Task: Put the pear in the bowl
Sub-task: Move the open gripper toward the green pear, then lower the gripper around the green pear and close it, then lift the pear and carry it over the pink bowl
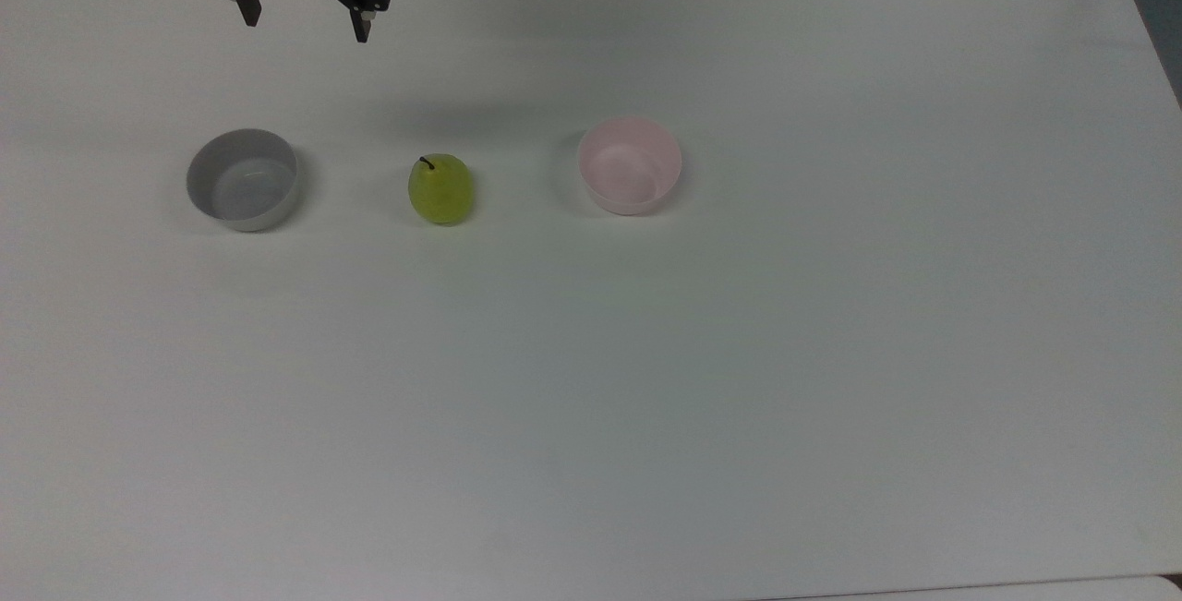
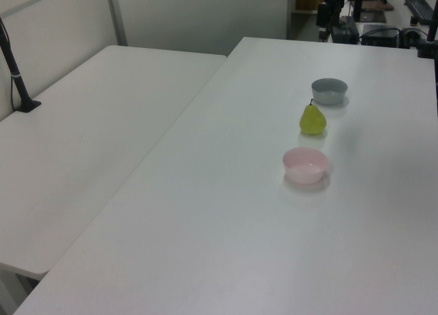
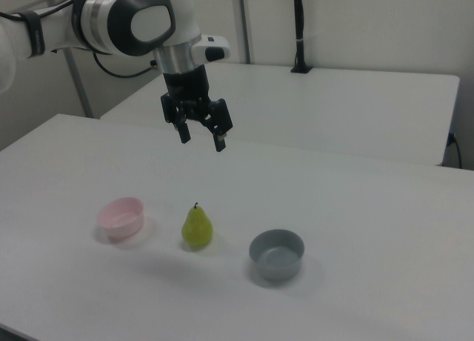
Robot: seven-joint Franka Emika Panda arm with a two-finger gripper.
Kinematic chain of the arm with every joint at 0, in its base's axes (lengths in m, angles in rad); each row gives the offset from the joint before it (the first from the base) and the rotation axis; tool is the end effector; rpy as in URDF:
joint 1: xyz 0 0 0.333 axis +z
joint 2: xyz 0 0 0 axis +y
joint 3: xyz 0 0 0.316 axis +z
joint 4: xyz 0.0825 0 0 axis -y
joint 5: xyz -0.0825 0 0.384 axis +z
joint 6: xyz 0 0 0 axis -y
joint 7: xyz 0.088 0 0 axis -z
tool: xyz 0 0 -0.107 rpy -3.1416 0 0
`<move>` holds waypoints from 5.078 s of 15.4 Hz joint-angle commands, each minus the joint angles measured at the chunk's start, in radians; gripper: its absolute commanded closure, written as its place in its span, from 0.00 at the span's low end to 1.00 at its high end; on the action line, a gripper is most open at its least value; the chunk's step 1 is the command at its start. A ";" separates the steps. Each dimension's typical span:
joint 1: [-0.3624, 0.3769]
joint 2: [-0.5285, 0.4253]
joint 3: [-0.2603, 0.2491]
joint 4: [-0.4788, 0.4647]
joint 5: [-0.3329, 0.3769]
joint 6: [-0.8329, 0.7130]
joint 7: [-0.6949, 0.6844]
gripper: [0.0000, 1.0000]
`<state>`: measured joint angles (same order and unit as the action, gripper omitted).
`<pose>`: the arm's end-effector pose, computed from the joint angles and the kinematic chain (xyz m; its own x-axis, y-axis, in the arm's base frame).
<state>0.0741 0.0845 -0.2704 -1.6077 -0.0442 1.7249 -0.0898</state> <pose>0.5798 -0.1134 0.5742 0.9948 -0.0980 0.0293 -0.0998 -0.9926 0.0693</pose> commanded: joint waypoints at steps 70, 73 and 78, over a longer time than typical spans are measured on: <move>0.182 -0.035 -0.013 -0.164 -0.100 0.074 -0.194 0.72; 0.266 -0.032 -0.004 -0.161 -0.039 0.076 -0.124 0.72; 0.435 -0.017 -0.004 -0.161 -0.034 0.079 -0.076 0.71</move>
<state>0.4230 0.0580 -0.2603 -1.7823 -0.0902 1.8201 -0.1896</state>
